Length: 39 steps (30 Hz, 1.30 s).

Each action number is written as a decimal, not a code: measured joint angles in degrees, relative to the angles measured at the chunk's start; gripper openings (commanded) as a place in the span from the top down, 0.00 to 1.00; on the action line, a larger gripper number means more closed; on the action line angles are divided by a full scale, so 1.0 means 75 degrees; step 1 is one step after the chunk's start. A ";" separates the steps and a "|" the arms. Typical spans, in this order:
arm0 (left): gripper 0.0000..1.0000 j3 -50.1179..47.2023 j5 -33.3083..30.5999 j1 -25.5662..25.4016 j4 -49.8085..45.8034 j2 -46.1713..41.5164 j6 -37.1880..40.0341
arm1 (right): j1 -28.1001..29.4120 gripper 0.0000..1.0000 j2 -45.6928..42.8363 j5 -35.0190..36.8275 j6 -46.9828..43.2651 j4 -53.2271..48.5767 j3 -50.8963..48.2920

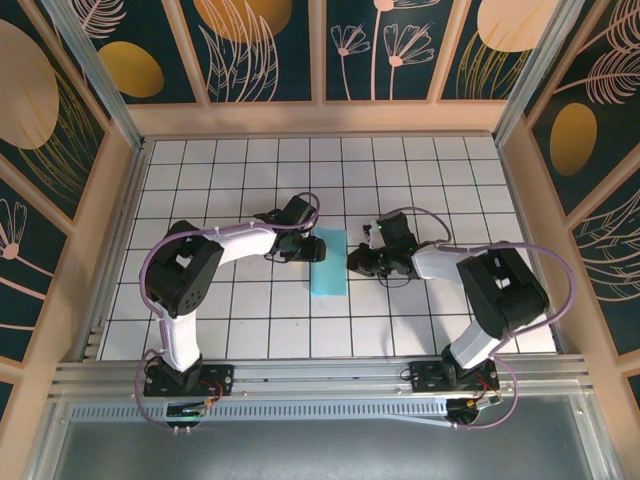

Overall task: Fold a paper plane with a square sheet of paper (fold left side to right side)
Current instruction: Hold the square sheet of paper at the center of the table, then first fold the square sheet of paper in half at the center of the table.

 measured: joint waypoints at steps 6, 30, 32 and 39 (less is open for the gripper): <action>0.48 0.0000 0.0000 0.0000 0.0000 0.0000 0.0000 | 0.0242 1.00 0.0449 0.0000 0.0140 0.0256 0.0350; 0.35 -0.0729 -0.0970 -0.0329 0.0854 -0.0673 -0.0300 | 0.0239 1.00 0.1064 0.0152 0.0143 0.0361 0.0527; 0.34 -0.0883 -0.1128 -0.0277 0.0912 -0.0889 -0.0326 | 0.0239 1.00 0.1064 0.0154 0.0119 0.0356 0.0533; 0.55 -0.1160 -0.1172 -0.0189 0.1408 -0.1821 -0.0463 | 0.0239 1.00 0.1084 0.0175 0.0085 0.0291 0.0583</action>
